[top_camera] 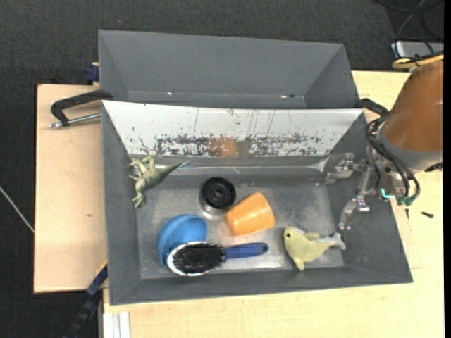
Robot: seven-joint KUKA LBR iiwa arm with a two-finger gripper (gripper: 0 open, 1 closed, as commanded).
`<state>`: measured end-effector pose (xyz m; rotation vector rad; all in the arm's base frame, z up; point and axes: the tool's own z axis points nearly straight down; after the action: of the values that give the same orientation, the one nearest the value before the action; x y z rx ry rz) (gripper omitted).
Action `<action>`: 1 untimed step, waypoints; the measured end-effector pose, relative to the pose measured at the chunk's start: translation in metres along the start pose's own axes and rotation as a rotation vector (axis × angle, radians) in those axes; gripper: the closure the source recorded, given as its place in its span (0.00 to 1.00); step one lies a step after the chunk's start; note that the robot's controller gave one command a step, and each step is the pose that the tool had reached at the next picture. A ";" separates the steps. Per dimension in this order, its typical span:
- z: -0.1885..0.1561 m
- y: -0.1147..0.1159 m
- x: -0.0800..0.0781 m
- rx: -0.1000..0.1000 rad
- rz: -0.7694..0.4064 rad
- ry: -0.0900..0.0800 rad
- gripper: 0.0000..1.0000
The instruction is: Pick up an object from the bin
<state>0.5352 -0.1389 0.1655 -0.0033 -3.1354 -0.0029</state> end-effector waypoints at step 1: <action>0.085 0.104 0.014 -0.001 -0.048 -0.007 0.00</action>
Offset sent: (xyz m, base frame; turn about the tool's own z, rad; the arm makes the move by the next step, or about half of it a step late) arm -0.0152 0.0987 -0.0844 -0.0402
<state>0.5210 -0.0351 0.0806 0.0719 -3.1413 -0.0044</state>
